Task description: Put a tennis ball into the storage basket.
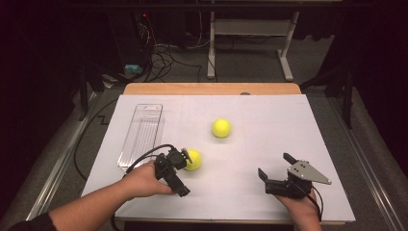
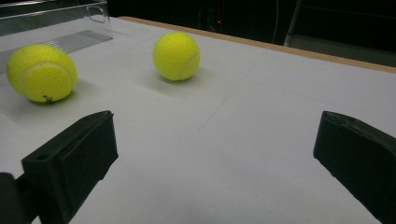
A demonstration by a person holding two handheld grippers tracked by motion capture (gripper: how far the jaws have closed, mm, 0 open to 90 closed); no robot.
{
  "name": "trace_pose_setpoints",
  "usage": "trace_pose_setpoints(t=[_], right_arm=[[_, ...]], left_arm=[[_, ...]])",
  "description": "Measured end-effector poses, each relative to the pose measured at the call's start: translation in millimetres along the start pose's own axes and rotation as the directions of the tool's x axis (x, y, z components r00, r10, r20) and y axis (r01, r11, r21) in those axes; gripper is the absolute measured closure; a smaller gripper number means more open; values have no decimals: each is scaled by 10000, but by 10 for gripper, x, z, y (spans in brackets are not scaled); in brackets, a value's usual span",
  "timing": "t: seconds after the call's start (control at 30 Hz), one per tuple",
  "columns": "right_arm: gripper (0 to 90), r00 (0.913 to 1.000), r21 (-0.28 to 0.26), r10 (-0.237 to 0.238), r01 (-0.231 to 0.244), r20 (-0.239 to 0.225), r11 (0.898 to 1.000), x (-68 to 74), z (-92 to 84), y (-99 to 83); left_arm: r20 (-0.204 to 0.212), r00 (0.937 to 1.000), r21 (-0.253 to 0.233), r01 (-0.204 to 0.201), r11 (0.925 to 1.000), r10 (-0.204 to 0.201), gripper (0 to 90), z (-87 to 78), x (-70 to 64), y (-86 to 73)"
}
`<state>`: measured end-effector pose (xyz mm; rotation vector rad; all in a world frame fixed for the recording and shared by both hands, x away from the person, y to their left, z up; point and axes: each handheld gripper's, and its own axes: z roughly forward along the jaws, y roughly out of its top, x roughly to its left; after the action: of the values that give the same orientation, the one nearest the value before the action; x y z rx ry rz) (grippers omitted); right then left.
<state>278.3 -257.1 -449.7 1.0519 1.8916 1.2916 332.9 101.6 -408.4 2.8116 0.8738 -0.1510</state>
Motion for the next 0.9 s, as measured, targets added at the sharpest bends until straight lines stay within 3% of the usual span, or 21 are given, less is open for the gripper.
trace_pose_setpoints(t=[0.57,0.9], right_arm=[[0,10000,-58,-14,14,-27,10000,4,-11,6],[0,10000,-52,11,-11,-43,10000,3,-20,9]], left_arm=[[46,9997,26,226,9997,-226,3,-185,83,178],[-38,9999,138,152,9998,-151,5,-285,133,311]])
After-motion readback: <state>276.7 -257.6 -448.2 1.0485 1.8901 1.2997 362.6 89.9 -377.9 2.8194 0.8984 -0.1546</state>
